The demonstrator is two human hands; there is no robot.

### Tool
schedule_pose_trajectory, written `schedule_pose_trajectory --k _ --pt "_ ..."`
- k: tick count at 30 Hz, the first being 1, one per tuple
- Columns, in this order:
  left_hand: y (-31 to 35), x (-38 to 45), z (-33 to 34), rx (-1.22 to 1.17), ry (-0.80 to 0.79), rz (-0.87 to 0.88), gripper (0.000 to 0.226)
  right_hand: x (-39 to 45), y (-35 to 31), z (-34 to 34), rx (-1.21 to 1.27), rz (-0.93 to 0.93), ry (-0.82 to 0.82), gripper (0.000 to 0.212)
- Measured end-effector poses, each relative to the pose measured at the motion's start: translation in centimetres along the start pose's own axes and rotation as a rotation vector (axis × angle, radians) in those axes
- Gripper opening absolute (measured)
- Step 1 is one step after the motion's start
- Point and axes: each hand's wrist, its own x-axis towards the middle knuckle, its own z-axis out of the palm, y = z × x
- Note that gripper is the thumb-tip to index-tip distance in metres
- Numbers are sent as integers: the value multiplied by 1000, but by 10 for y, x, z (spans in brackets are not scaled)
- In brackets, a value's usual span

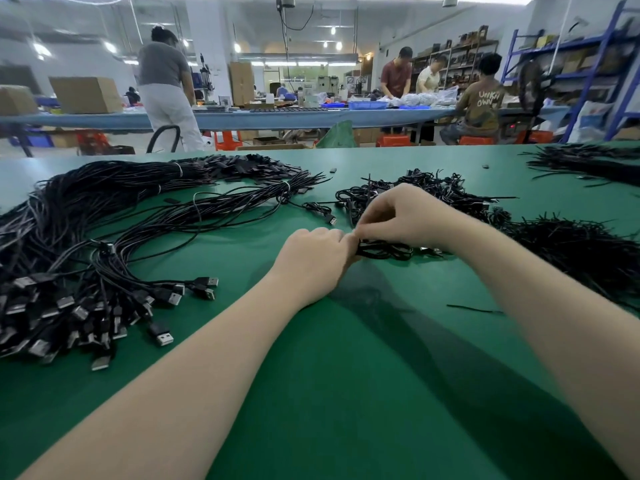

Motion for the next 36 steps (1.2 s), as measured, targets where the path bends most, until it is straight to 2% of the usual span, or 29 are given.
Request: schedule_pose_trajectory --k 3,5,7,10,12,14,17,20,22,26,30,36 --pt "2 1 -15 -81 173 179 16 -5 12 -20 96 97 -139 14" --pt "4 2 -20 -133 294 239 24 -9 20 -25 339 183 -254 19" --pt "9 0 -24 -199 342 214 32 -14 25 -20 625 245 -335 15" --pt "17 -4 -24 -474 355 6 35 -15 22 3 1093 309 -314 10" --pt "19 -3 -21 -766 334 -225 32 -9 12 24 1301 325 -174 7" --pt "19 1 -16 -987 321 -435 32 2 0 46 1390 343 45 4" --pt "17 6 -7 -1139 295 -588 24 10 -9 73 1394 398 313 8" --pt "15 8 -1 -1207 258 -630 11 7 -5 83 1318 441 392 12" --pt "13 10 2 -1268 210 -640 10 6 -3 84 1356 444 411 13" --pt "8 11 2 -1459 123 -726 17 3 -3 80 1433 445 380 14" --pt "5 10 3 -1533 91 -778 20 0 -4 77 1343 416 288 24" --pt "5 9 4 -1570 40 -731 20 -2 2 69 1229 447 217 11"
